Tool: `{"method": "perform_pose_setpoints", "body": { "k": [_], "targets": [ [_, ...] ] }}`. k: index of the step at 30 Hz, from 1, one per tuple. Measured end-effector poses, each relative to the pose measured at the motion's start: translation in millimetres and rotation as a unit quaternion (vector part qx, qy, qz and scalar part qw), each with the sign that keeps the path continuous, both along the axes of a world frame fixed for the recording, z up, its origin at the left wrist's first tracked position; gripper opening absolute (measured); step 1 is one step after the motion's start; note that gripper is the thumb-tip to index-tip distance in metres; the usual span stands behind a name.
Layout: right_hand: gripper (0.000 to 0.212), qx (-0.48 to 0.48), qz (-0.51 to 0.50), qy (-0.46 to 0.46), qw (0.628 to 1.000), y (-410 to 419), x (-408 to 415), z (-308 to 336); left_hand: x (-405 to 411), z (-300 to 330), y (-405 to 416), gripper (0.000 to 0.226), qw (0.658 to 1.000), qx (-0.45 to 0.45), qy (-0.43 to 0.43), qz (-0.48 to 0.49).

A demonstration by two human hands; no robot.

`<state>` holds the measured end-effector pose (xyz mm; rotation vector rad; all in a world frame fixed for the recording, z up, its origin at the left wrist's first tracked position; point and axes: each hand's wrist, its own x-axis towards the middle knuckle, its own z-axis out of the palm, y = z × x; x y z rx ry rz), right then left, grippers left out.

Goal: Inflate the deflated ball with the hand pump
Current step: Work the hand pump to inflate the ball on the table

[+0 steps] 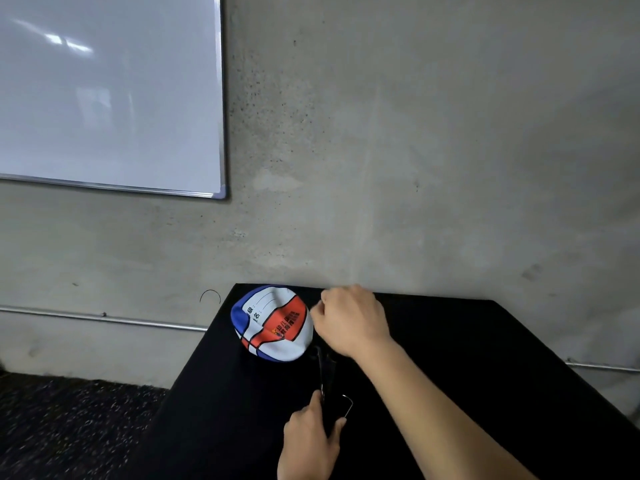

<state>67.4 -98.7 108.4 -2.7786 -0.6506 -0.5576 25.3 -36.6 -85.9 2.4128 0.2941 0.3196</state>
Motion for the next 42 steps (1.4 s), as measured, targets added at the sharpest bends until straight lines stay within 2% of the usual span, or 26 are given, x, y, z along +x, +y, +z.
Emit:
{"method": "perform_pose_setpoints", "body": {
  "k": [7, 16, 20, 24, 26, 32, 37, 42],
  "targets": [
    [0.032, -0.017, 0.010, 0.031, 0.999, 5.3, -4.7, -48.7, -1.3, 3.0, 0.5, 0.072, 1.000, -0.011, -0.006, -0.001],
    [0.032, -0.014, 0.017, 0.037, 0.999, 2.1, 0.1, -50.8, -0.9, 2.8, 0.2, 0.077, 1.000, -0.013, -0.007, 0.001],
    [0.030, -0.055, 0.030, 0.072, 0.995, -2.6, -1.6, -18.5, 0.3, 1.2, 0.4, 0.076, 1.000, -0.009, -0.014, 0.005],
    [0.026, -0.015, 0.035, -0.002, 0.999, -1.6, -0.3, 57.4, 1.5, -2.4, 0.3, 0.068, 1.000, -0.006, -0.026, 0.001],
    [0.024, 0.000, 0.041, -0.015, 0.999, 2.0, -2.3, 70.1, 1.3, -3.2, -0.6, 0.065, 1.000, -0.008, -0.027, 0.005],
    [0.024, 0.029, 0.021, -0.002, 0.999, 9.2, -6.5, -1.2, -3.8, -2.7, -0.4, 0.059, 0.997, -0.051, -0.050, -0.001],
    [0.028, 0.017, 0.018, 0.019, 1.000, 9.1, -4.4, -40.6, -7.0, -2.4, 0.2, 0.052, 0.997, -0.060, -0.050, 0.003],
    [0.028, 0.007, 0.006, 0.046, 0.999, 6.0, -0.4, -53.0, -7.2, -2.7, -0.4, 0.050, 0.997, -0.054, -0.049, -0.002]
  ]
}}
